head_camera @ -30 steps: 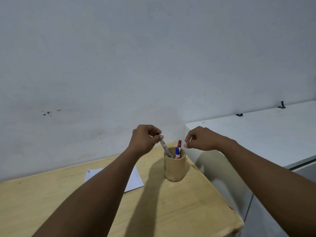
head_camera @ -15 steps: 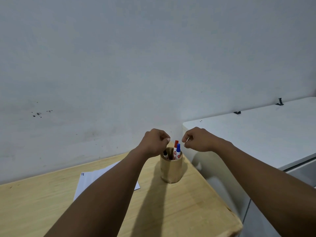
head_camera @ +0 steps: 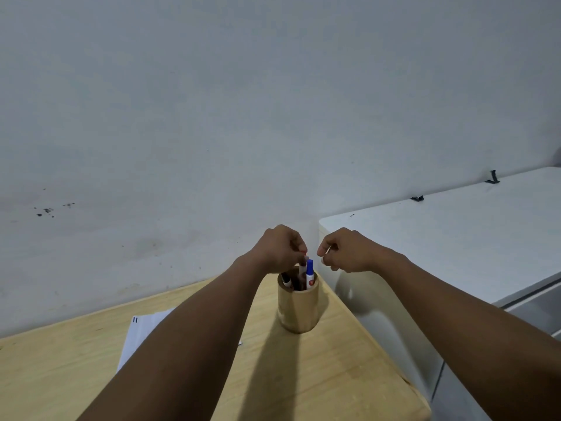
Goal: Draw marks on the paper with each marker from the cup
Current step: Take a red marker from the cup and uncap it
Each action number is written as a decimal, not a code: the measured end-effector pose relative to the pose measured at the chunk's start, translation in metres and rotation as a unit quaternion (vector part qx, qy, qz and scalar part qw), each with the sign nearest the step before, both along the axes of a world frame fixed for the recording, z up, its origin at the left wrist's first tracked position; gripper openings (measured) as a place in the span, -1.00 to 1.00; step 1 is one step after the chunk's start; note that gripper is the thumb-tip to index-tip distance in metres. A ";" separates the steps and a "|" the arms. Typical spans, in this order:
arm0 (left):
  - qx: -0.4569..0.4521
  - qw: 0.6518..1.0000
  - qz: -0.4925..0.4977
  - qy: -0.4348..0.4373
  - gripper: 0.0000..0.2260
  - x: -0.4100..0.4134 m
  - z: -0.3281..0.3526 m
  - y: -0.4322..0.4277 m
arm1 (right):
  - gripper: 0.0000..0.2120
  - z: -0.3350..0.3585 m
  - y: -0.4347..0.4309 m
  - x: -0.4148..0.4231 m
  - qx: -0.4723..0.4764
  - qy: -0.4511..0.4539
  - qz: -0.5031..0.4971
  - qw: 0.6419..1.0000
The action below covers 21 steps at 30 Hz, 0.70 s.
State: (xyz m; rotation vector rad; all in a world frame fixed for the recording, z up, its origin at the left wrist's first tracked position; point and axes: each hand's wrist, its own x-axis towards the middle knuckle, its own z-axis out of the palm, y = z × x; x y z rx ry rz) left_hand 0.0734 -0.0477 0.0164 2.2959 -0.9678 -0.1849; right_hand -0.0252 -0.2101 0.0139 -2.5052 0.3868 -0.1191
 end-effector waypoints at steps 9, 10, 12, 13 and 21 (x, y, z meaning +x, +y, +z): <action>-0.221 0.971 0.090 0.024 -0.84 -0.005 0.059 0.090 | -0.85 0.051 0.069 0.001 0.111 -0.123 0.026 0.986; -0.246 0.964 0.098 0.034 -0.84 -0.004 0.063 0.105 | -0.83 0.057 0.083 0.002 0.135 -0.120 0.040 0.983; -0.291 0.948 0.117 0.050 -0.83 -0.004 0.068 0.135 | -0.76 0.064 0.113 0.006 0.191 -0.084 0.075 0.975; -0.315 0.939 0.128 0.057 -0.82 -0.003 0.069 0.150 | -0.68 0.065 0.129 0.009 0.223 -0.052 0.093 0.969; -0.390 0.881 0.203 0.175 -0.72 -0.007 0.040 0.263 | -0.45 0.006 0.267 0.045 0.643 0.006 0.067 0.762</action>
